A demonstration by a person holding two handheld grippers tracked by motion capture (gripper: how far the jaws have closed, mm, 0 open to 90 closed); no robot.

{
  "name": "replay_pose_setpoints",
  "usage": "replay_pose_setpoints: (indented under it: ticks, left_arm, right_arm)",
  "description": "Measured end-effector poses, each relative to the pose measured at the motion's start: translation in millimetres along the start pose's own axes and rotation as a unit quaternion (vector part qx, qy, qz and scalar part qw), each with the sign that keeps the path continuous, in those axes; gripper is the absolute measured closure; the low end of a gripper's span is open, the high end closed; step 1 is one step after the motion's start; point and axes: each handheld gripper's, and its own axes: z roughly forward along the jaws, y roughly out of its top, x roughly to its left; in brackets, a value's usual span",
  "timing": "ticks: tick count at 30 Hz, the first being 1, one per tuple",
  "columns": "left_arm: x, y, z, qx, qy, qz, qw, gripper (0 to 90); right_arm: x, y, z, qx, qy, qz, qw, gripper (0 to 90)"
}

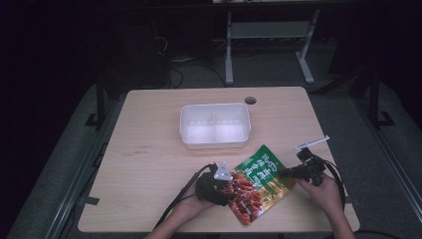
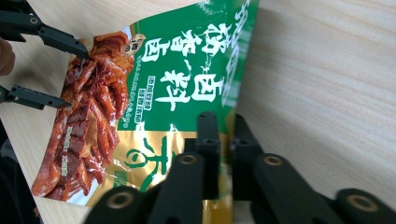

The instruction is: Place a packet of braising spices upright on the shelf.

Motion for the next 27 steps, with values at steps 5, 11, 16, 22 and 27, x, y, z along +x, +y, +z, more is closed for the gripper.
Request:
replay_pose_setpoints:
  ticks: [5,11,16,22,27]
  left_arm:
    - [1.2,-1.1,-5.8,-0.001,0.004,0.0,1.0,39.3]
    - [2.5,-4.9,-20.9,-0.012,0.014,0.004,0.9998,38.0]
    - [4.7,-13.0,-35.4,-0.029,0.017,0.003,0.9994,36.3]
    - [8.1,-26.1,-52.3,-0.029,0.025,0.002,0.9993,33.9]
    - [13.3,-36.0,-68.9,-0.033,0.034,-0.002,0.9989,32.8]
  right_arm:
    - [-0.3,-0.2,-2.1,-0.007,0.005,0.003,1.0,88.5]
    - [-0.2,-0.5,-5.8,-0.018,0.017,0.008,0.9997,88.8]
    - [1.2,-0.8,-11.8,-0.036,0.032,0.012,0.9988,88.9]
    - [11.2,5.1,-20.9,-0.045,0.031,-0.002,0.9985,89.1]
    - [21.9,10.2,-27.5,-0.052,0.032,-0.016,0.998,89.2]
